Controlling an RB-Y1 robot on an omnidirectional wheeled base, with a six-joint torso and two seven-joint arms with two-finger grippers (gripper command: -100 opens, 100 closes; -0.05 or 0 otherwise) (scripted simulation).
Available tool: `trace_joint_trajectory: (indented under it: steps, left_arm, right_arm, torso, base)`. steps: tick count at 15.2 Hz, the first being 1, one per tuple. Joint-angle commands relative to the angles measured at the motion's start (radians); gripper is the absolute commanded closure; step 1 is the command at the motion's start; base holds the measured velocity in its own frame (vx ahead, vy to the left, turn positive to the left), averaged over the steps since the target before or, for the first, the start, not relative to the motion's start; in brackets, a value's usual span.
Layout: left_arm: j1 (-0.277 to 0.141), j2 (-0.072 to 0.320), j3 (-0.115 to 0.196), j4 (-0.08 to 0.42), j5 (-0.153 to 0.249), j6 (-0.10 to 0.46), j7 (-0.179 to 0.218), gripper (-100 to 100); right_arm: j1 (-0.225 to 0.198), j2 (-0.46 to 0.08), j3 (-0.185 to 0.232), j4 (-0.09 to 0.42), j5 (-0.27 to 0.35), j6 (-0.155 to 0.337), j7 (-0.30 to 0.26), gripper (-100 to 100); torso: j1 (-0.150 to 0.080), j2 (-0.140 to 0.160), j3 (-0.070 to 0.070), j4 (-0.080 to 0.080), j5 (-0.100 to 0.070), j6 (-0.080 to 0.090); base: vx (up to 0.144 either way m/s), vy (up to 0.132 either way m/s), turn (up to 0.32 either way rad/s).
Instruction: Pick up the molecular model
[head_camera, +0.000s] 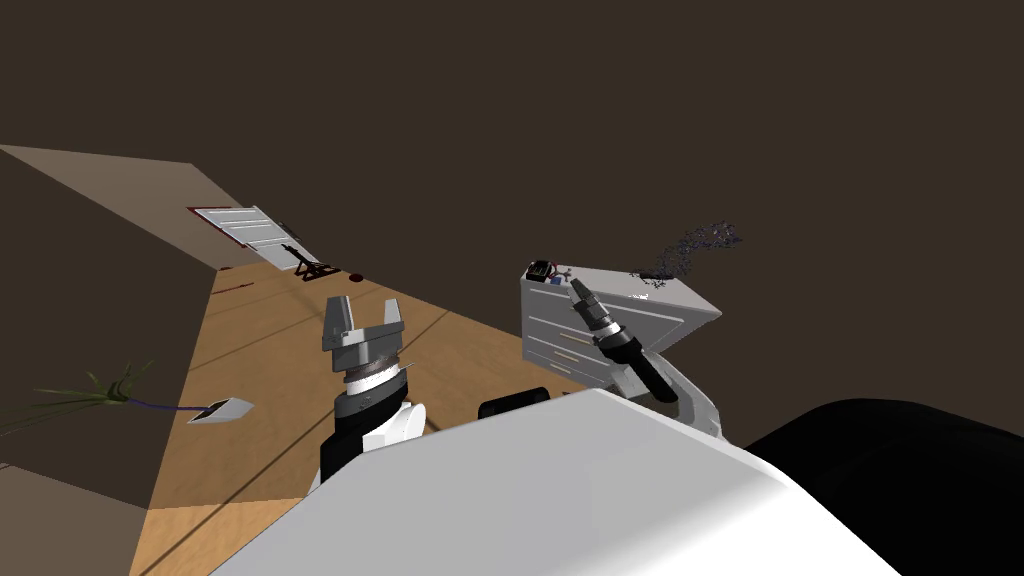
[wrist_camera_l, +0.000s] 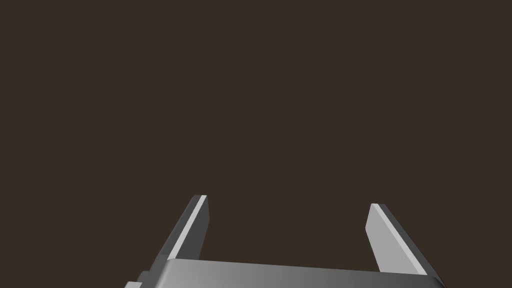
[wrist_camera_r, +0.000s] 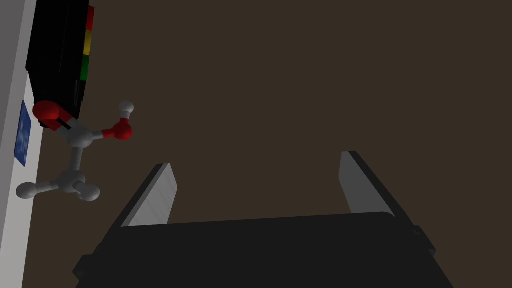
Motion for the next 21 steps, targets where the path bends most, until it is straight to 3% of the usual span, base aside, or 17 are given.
trace_joint_trajectory:
  steps: [1, 6, 16, 18, 19, 21]
  left_arm:
    - [0.000, 0.000, 0.000, 0.000, 0.000, 0.000, 0.000, 0]
    - [0.000, 0.000, 0.000, 0.000, 0.000, 0.000, 0.000, 0]
    - [0.000, 0.000, 0.000, 0.000, 0.000, 0.000, 0.000, 0]
    - [0.000, 0.000, 0.000, 0.000, 0.000, 0.000, 0.000, 0]
    - [0.000, 0.000, 0.000, 0.000, 0.000, 0.000, 0.000, 0]
    - [0.000, 0.000, 0.000, 0.000, 0.000, 0.000, 0.000, 0]
  right_arm:
    - [0.007, -0.050, -0.020, 0.016, 0.015, -0.005, -0.004, -100]
    - [0.012, -0.138, -0.039, 0.030, 0.029, -0.006, -0.008, -100]
    - [0.036, -0.362, -0.117, 0.089, 0.090, -0.010, -0.025, -100]
    - [0.036, -0.403, -0.117, 0.089, 0.090, -0.010, -0.025, -100]
    - [0.043, -0.429, -0.138, 0.105, 0.107, -0.012, -0.030, -100]
    - [0.043, -0.472, -0.138, 0.105, 0.107, -0.012, -0.030, -100]
  torso:
    - [0.000, 0.000, 0.000, 0.000, 0.000, 0.000]
    - [0.000, 0.000, 0.000, 0.000, 0.000, 0.000]
    - [0.000, -0.001, 0.000, 0.000, 0.000, 0.000]
    - [0.000, -0.001, 0.000, 0.000, 0.000, 0.000]
    - [0.000, -0.001, 0.000, 0.000, 0.000, 0.000]
    - [0.000, -0.001, 0.000, 0.000, 0.000, 0.000]
  base:
    - [0.021, 0.019, 0.015]
    - [0.022, 0.016, 0.012]
    - [0.024, 0.017, 0.013]
    - [0.025, 0.019, 0.011]
    - [0.027, 0.018, 0.019]
    - [0.029, 0.015, 0.010]
